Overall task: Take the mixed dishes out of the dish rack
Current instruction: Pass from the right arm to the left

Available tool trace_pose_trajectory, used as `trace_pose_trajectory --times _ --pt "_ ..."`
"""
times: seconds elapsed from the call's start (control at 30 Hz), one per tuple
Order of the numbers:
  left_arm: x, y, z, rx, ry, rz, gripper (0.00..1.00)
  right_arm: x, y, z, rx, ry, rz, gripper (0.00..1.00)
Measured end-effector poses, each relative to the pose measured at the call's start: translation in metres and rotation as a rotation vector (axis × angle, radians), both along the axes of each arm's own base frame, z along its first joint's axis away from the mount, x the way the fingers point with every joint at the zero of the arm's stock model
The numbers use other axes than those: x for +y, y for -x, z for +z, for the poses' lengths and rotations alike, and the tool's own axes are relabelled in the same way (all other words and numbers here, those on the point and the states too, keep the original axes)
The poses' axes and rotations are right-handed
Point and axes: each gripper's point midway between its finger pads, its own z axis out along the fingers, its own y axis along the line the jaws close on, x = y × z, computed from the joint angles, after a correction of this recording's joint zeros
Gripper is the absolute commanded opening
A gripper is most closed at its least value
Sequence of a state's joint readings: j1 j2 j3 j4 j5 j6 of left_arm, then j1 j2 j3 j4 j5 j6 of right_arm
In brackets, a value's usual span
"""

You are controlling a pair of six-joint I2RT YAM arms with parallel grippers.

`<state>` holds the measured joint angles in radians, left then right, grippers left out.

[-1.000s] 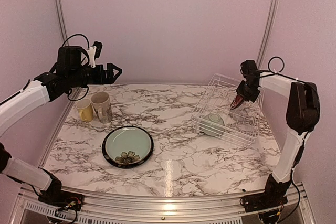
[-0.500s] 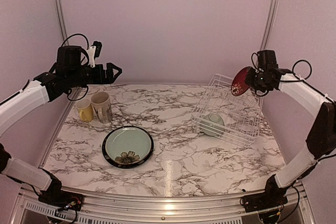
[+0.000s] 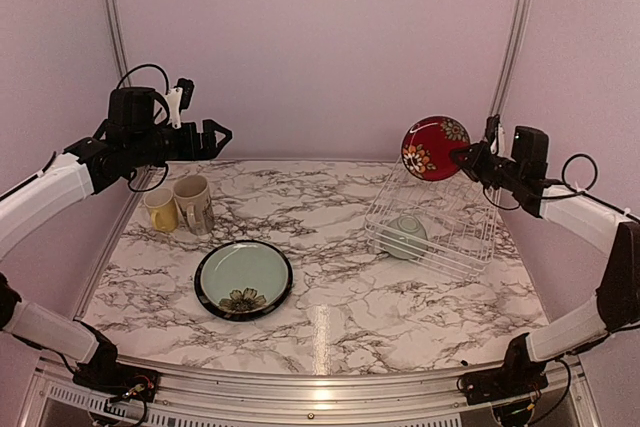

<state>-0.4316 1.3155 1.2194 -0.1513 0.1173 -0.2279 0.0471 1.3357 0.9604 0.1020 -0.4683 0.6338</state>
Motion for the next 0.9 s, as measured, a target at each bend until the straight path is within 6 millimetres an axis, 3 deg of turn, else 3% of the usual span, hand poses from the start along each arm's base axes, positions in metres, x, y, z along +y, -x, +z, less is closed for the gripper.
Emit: trace_pose_trajectory --times 0.1,0.27,0.43,0.57,0.63,0.8,0.9 --pt "-0.002 0.001 0.000 -0.001 -0.001 -0.002 0.99 0.004 0.005 -0.006 0.005 -0.046 0.041 0.00" --pt "-0.011 0.002 -0.005 0.011 -0.008 -0.023 0.99 0.029 0.020 -0.012 0.009 -0.097 0.147 0.00" --pt "-0.029 0.000 -0.009 0.066 0.042 -0.063 0.97 0.079 0.038 -0.005 0.013 -0.140 0.279 0.00" --pt "-0.050 0.010 -0.010 0.139 0.227 -0.125 0.94 0.127 0.057 -0.003 0.000 -0.158 0.405 0.00" --pt "-0.059 0.020 -0.022 0.190 0.334 -0.150 0.93 0.147 0.062 -0.010 0.015 -0.161 0.455 0.00" --pt "-0.081 0.055 -0.079 0.380 0.532 -0.194 0.93 0.190 0.067 -0.034 0.087 -0.175 0.551 0.00" --pt "-0.096 0.068 -0.084 0.428 0.596 -0.235 0.93 0.217 0.074 -0.042 0.113 -0.185 0.610 0.00"
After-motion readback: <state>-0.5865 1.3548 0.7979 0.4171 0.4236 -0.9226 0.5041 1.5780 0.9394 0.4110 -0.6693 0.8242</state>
